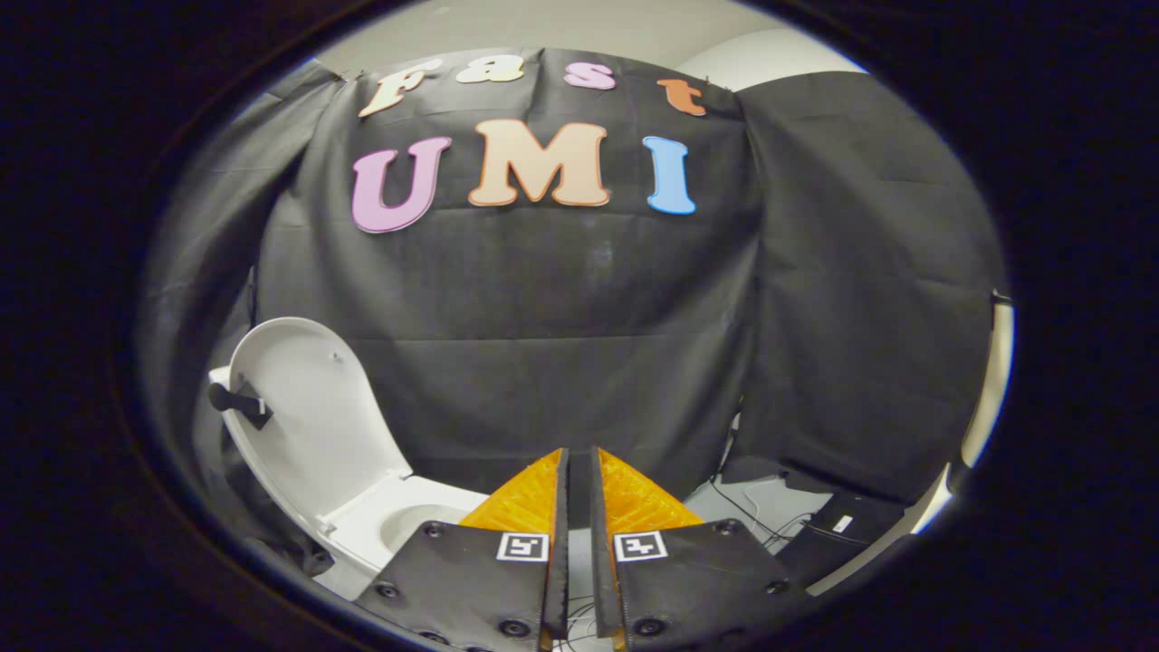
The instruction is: Open the toilet lid.
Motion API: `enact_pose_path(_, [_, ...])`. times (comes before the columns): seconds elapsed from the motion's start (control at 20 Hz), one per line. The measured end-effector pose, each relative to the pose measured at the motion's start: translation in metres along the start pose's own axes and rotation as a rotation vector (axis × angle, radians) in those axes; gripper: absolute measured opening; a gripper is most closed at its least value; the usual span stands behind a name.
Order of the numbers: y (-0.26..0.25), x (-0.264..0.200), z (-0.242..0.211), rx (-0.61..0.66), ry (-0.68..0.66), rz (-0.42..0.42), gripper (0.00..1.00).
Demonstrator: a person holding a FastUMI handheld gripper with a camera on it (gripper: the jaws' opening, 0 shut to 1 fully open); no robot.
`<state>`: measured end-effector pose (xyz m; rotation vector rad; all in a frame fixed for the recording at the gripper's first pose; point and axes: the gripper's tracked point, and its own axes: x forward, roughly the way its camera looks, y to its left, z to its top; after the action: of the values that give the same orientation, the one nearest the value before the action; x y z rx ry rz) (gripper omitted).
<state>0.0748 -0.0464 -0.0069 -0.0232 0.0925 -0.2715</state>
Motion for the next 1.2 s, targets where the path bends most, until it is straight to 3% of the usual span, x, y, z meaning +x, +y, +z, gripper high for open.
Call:
enact_pose_path(0.2, [0.015,-0.002,-0.002,-0.025,-0.025,0.087,0.12])
enact_pose_path(0.7, [0.048,-0.024,-0.044,-0.017,0.116,0.273,0.14])
enact_pose_path(1.2, [0.033,-0.056,-0.021,0.032,0.035,0.272,0.13])
